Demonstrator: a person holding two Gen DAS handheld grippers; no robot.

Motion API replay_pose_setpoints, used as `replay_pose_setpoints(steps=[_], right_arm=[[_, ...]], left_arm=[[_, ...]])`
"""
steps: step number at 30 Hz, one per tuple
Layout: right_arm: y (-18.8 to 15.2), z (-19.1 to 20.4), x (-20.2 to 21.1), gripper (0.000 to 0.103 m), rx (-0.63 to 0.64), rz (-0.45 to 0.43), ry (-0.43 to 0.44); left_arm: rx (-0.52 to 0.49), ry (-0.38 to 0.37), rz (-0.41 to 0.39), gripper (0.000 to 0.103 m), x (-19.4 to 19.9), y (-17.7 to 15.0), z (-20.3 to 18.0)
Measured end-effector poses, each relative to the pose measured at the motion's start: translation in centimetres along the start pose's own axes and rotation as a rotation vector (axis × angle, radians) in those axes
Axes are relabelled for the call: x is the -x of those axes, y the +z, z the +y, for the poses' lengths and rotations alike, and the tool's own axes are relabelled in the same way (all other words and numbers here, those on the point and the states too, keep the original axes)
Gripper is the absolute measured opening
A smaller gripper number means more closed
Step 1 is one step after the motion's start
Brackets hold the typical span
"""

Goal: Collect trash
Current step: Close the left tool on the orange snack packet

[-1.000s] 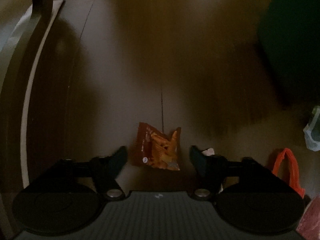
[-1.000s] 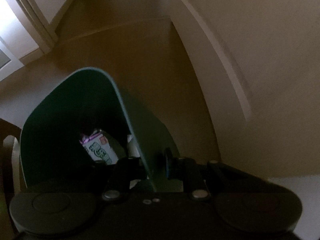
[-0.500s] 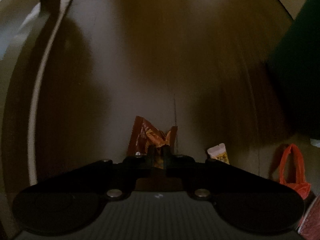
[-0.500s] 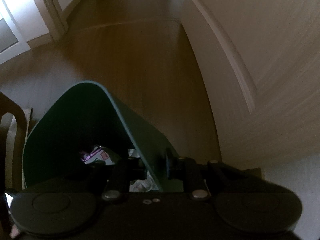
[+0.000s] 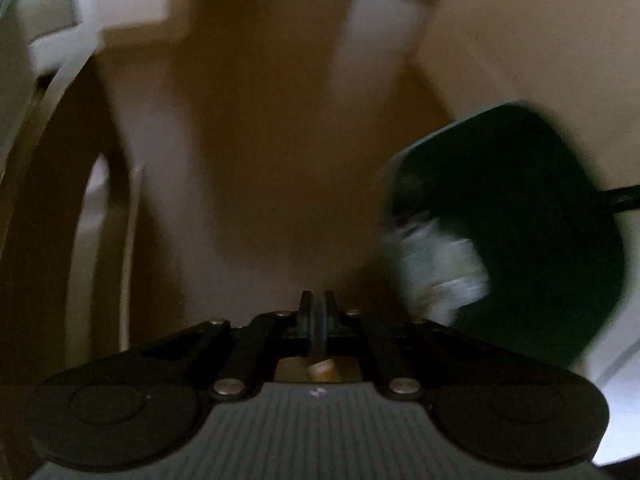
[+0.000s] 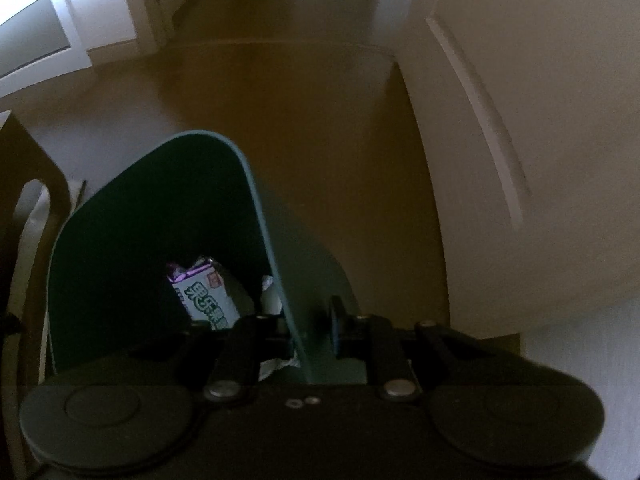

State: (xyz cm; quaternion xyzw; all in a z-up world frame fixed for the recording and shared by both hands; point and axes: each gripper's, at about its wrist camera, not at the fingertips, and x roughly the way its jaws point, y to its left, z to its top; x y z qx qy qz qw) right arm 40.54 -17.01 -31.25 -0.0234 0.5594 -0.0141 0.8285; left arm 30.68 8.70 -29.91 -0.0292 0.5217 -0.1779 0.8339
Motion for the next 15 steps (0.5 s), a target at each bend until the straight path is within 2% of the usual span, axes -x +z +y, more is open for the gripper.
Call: replay_pose_setpoints(steps=[3,5,6,8,10,11,13,15], right_arm=[[-0.4,1.4,0.5,0.014,0.036,-0.011,0.006],[-0.6,1.9,0.7,0.013,0.048,-0.020,0.012],[-0.7,1.9,0.6,0.013,0.048,-0.020,0.013],[-1.0,1.5,0.3,0.013,0.031,-0.016,0.024],[-1.2,1.7,-0.2,0.014,0.043,-0.010,0.009],[-1.3,1.6,-0.4,0.014,0.043,-0.008,0.007],[-1.2,0.9,-1.0,0.014,0.021,-0.001,-0.001],[-0.8,-0.2,-1.4,0.014,-0.006,0.008,0.010]], left_arm=[[-0.097,-0.022,-0.032,0.003,2.3,0.5,-2.6],[-0.161,0.025,-0.072,0.003,2.5,0.1,-3.3],[-0.154,0.037,-0.061,0.003,1.9,-0.1,-2.9],[-0.084,0.026,-0.005,0.004,-0.2,-1.1,-1.0],[-0.042,0.053,0.015,0.004,-2.6,-2.4,0.6],[-0.010,0.080,0.056,0.004,-4.0,-3.1,1.4],[0.073,0.074,0.115,0.006,-6.3,-4.5,3.3],[0.167,0.054,0.167,0.018,-8.5,-5.6,5.2]])
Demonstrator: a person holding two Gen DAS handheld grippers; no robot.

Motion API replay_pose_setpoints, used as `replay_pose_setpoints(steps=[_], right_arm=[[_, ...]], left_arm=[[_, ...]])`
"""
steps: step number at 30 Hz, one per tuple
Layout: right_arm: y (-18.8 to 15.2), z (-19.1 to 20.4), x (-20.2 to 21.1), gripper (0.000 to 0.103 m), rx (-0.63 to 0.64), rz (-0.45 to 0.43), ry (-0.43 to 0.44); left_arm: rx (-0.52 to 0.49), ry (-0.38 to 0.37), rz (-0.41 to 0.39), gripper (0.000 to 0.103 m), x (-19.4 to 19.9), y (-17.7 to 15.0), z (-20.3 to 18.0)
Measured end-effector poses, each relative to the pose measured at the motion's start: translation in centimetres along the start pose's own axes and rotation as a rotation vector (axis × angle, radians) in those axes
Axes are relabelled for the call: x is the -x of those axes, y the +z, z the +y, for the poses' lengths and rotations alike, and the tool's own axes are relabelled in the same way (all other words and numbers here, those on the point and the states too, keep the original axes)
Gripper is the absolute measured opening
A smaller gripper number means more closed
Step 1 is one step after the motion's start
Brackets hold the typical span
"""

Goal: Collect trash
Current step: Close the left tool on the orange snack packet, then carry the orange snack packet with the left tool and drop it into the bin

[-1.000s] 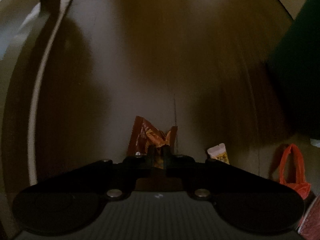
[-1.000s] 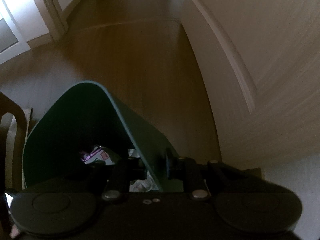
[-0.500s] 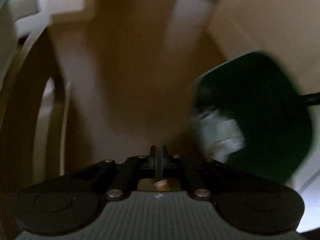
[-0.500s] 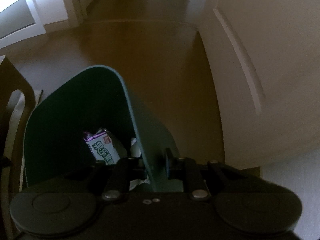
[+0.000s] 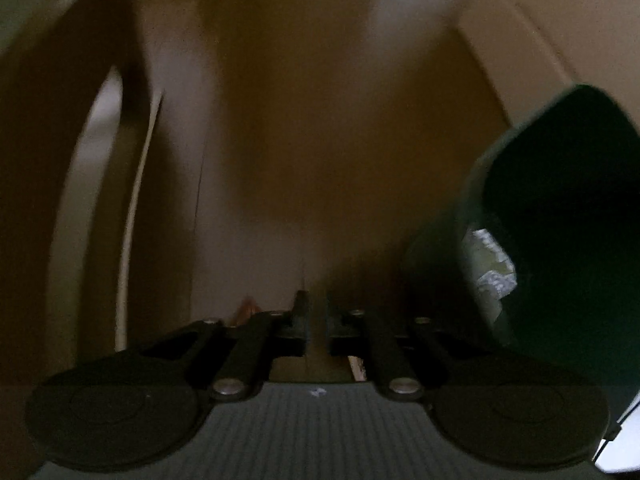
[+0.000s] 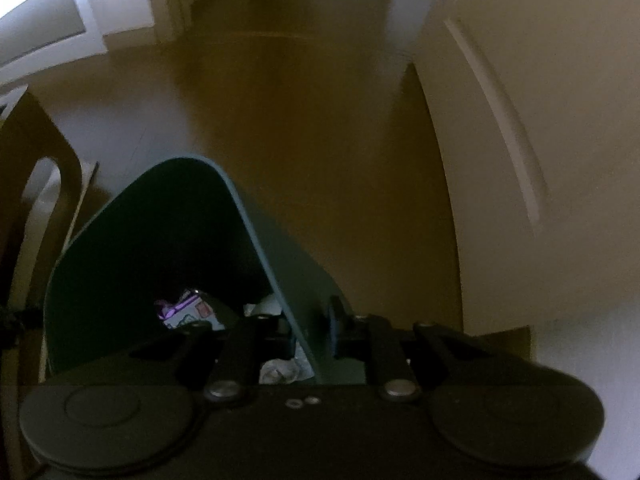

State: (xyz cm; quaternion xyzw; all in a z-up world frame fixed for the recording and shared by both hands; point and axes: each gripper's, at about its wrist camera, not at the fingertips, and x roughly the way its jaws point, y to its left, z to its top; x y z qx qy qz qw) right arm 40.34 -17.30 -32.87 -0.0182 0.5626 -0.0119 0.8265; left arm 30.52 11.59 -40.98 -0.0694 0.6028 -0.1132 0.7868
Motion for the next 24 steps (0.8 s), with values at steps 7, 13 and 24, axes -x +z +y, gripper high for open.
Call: replay_pose_setpoints(steps=[7,13,24], right_arm=[[1.0,-1.5,-1.0,0.013,-0.017,0.014,0.002],[0.0,-1.9,-0.9,0.014,-0.023,0.007,0.004],[-0.6,-1.5,-0.6,0.013,-0.040,0.025,0.011]], left_arm=[[0.344,0.021,0.138,0.077,-8.7,-1.0,4.8],[0.537,0.096,0.202,0.077,-16.1,-2.0,6.7],[0.568,0.231,0.239,0.074,-22.1,-2.9,7.2]])
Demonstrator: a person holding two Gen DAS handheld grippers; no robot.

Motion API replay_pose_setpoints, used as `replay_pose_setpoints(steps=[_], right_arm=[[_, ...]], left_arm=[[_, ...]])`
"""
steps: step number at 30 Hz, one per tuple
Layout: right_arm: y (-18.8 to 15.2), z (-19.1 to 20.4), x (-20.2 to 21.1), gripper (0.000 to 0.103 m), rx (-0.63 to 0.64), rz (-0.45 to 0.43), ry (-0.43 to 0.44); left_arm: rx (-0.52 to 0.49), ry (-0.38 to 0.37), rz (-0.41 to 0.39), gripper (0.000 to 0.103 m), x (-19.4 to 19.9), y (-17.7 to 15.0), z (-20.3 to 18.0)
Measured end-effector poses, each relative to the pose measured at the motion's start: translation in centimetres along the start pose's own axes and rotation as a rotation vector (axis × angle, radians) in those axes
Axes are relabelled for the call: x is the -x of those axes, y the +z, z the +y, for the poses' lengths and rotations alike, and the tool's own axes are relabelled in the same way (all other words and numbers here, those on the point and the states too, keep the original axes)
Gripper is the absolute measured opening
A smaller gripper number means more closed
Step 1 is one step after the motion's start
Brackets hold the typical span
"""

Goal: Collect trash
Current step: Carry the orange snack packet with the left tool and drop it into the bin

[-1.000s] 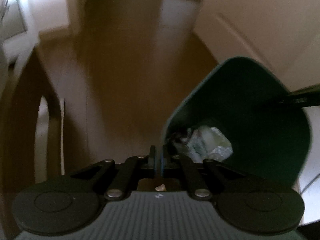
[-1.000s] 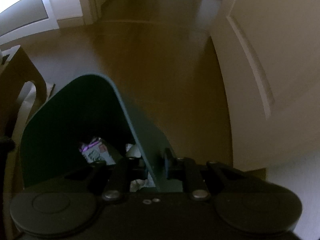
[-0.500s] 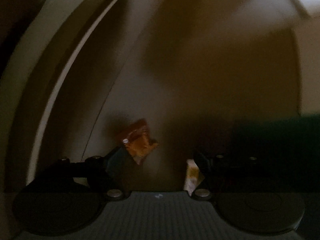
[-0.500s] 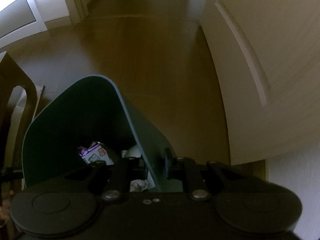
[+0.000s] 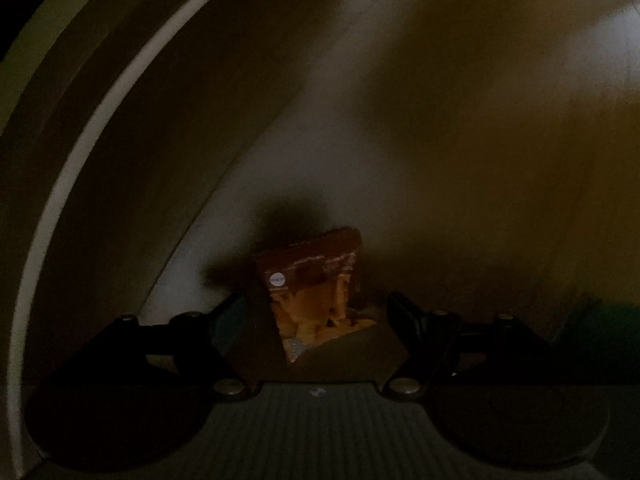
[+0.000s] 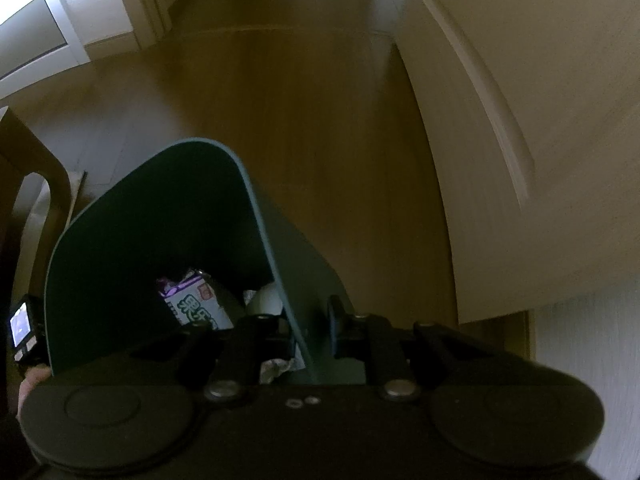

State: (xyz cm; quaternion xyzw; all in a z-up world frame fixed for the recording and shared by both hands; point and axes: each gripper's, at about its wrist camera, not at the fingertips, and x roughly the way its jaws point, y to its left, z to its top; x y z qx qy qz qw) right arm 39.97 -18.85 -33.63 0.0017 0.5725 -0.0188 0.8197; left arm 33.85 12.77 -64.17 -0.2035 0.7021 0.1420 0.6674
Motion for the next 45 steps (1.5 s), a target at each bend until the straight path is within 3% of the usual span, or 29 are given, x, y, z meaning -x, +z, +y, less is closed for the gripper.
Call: replay_pose_setpoints(steps=[3,4,5,10,14,21,27,30,34,40,45], right_arm=[[-0.2,0.1,-0.1,0.013,-0.006,-0.005,0.000],[-0.2,0.1,-0.1,0.013,-0.010,-0.007,-0.001],[-0.3,0.0,-0.2,0.013,-0.013,-0.009,-0.001],[-0.3,-0.2,0.1,0.013,-0.030,-0.022,-0.009],[-0.3,0.0,0.3,0.013,-0.034,-0.037,-0.018],[0.4,0.5,1.3,0.014,-0.039,-0.076,-0.054],[0.9,1.8,2.2,0.014,0.022,-0.102,-0.085],[1.0,2.4,2.7,0.014,0.044,-0.110,-0.090],[1.0,3.1,3.5,0.012,0.072,-0.118,-0.090],[0.8,3.8,4.3,0.012,0.104,-0.126,-0.085],[0.6,3.8,4.2,0.012,0.126,-0.126,-0.076]], left_arm=[[-0.041,0.038,-0.021,0.053,0.1,-0.8,-0.8],[-0.050,0.047,-0.025,0.040,0.1,-0.9,-0.8],[-0.059,0.050,-0.027,0.036,0.2,-0.8,-0.8],[-0.081,0.064,-0.053,0.034,0.5,-1.7,-0.1],[-0.147,0.036,-0.116,0.033,4.2,-3.1,-1.2],[-0.369,-0.106,-0.294,0.034,16.1,-6.2,-4.1],[-0.595,-0.320,-0.390,0.034,26.4,-11.5,-7.5],[-0.698,-0.389,-0.341,0.034,26.9,-13.4,-11.2],[-0.809,-0.385,-0.279,0.034,24.8,-15.3,-16.9],[-0.822,-0.347,-0.207,0.034,21.2,-16.0,-21.6],[-0.822,-0.309,-0.218,0.035,19.4,-15.1,-23.3]])
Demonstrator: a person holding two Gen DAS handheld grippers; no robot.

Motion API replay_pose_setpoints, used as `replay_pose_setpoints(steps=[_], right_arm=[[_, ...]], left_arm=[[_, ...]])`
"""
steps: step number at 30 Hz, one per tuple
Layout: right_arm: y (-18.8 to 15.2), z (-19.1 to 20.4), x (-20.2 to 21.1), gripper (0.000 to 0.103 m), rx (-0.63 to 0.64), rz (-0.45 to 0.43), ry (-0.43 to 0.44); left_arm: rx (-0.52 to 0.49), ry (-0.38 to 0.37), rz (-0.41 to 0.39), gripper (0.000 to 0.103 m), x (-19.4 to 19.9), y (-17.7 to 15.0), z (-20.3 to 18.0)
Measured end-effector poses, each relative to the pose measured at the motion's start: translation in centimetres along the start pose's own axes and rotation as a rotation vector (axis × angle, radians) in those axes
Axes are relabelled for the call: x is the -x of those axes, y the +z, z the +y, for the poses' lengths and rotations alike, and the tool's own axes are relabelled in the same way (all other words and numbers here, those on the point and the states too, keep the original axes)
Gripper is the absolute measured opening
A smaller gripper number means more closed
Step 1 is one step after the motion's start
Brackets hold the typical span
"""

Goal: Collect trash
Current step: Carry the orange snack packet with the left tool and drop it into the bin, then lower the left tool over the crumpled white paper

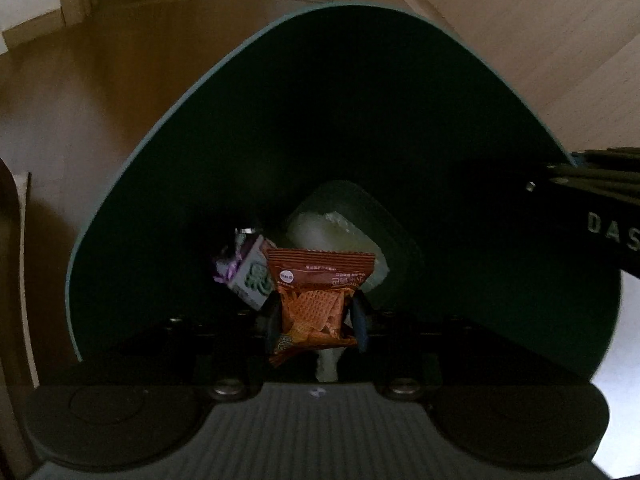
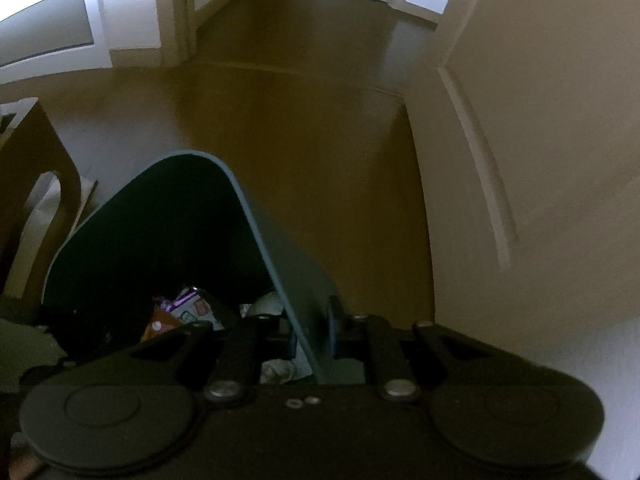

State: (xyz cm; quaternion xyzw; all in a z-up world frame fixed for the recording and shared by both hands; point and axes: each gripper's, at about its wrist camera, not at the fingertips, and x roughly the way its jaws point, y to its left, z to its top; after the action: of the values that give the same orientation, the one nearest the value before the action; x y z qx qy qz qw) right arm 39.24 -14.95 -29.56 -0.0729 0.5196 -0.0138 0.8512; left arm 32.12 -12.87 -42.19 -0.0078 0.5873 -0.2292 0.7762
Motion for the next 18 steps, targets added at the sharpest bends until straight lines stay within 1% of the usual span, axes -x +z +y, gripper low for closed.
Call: replay_pose_setpoints(steps=[1,2,3,4,5,9,10,12,14,15,17,18], right_arm=[[0.0,0.0,0.0,0.012,0.002,0.001,0.002],[0.0,-0.1,0.0,0.012,0.006,0.000,0.004],[0.0,-0.1,0.0,0.012,0.006,0.001,0.004],[0.1,-0.2,0.0,0.012,0.008,0.003,0.006],[0.1,-0.2,-0.1,0.012,0.016,0.004,0.008],[0.3,-0.2,-0.4,0.012,0.023,0.006,0.002],[0.3,-0.1,-0.4,0.012,0.022,0.005,0.001],[0.3,-0.2,-0.6,0.012,0.021,0.003,-0.001],[0.4,-0.3,-1.0,0.013,0.021,0.005,0.000],[0.4,-0.2,-1.1,0.013,0.021,0.005,-0.002],[0.6,-0.2,-1.4,0.013,0.025,0.006,0.000],[0.7,-0.2,-1.5,0.012,0.030,0.006,0.000]], left_arm=[[-0.001,0.001,-0.005,0.039,-0.2,0.0,-0.1],[0.001,0.000,-0.009,0.050,-0.4,-0.1,-0.1],[0.006,-0.005,-0.015,0.058,-0.5,-0.1,-0.1],[0.007,-0.017,-0.030,0.069,-0.4,-0.3,-0.8],[0.004,-0.024,-0.046,0.071,0.1,-0.3,-0.8],[-0.030,-0.028,-0.084,0.071,1.0,-1.4,-0.8],[-0.042,-0.019,-0.096,0.071,1.3,-1.0,-0.1],[-0.051,0.016,-0.123,0.071,2.8,-1.5,1.0],[-0.030,0.017,-0.135,0.075,4.1,-2.6,2.2],[-0.021,0.036,-0.139,0.076,4.7,-3.1,3.1],[0.010,0.087,-0.137,0.077,5.4,-5.3,4.4],[0.033,0.099,-0.131,0.077,5.7,-6.4,5.1]])
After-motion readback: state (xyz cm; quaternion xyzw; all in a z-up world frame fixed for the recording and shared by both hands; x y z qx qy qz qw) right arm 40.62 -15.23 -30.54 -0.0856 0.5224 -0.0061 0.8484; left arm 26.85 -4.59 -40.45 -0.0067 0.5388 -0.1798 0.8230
